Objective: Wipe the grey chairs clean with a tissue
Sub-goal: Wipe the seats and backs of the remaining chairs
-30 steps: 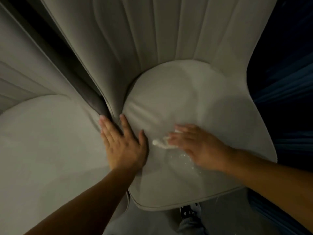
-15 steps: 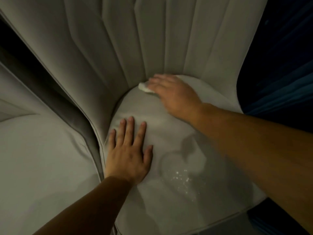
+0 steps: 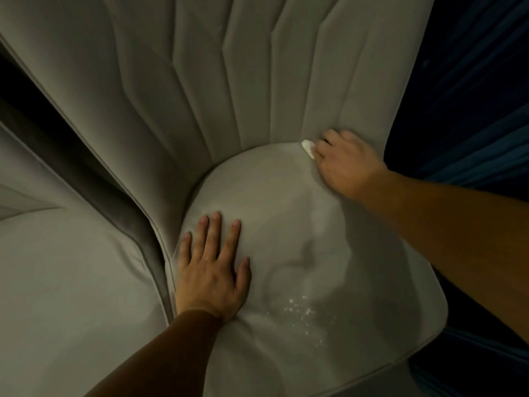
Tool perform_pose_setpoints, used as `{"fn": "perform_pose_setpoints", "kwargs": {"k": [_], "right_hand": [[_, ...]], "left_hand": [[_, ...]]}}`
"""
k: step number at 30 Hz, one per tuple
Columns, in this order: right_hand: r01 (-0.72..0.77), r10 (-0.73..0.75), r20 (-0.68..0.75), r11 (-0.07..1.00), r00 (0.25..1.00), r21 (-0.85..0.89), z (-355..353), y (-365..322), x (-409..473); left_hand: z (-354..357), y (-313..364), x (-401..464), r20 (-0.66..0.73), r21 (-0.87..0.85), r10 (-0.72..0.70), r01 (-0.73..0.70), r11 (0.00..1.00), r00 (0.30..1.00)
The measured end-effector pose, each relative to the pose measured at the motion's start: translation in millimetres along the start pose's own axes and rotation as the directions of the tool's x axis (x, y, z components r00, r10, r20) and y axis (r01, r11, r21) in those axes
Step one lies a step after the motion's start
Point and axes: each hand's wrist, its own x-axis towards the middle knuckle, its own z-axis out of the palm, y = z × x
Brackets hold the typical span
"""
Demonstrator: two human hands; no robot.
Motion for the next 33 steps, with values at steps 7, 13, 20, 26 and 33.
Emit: {"fn": "perform_pose_setpoints", "kwargs": {"k": [7, 13, 20, 26, 33], "right_hand": [[-0.465, 0.357, 0.335, 0.819, 0.872, 0.337, 6.9, -13.4, -80.1], [-0.175, 0.124, 0.137, 0.86, 0.983, 0.48, -16.3, -25.3, -121.8], [0.076, -0.014, -0.318, 0.98, 0.948, 0.185, -44.6, -59.6, 15.2], [0.064, -0.042, -0.183, 0.991, 0.982, 0.117, -10.2, -51.1, 41.8], [-0.17, 0.164, 0.098, 0.984, 0.982, 0.054, 2.3, -3.9, -9.2]], "left_hand": [[-0.2, -0.1, -0.8, -0.008, -0.015, -0.001, 0.0, 1.0, 1.0], [-1.9, 3.0, -2.0, 0.026, -0.004, -0.015, 0.015, 1.0, 1.0], [-0.3, 4.6, -1.2, 0.011, 0.011, -0.016, 0.016, 1.0, 1.0], [5.5, -0.2, 0.2, -0.039, 0.007, 0.004, -0.004, 1.0, 0.999], [1.3, -1.2, -1.1, -0.025, -0.024, 0.004, -0.005, 1.0, 1.0]]}}
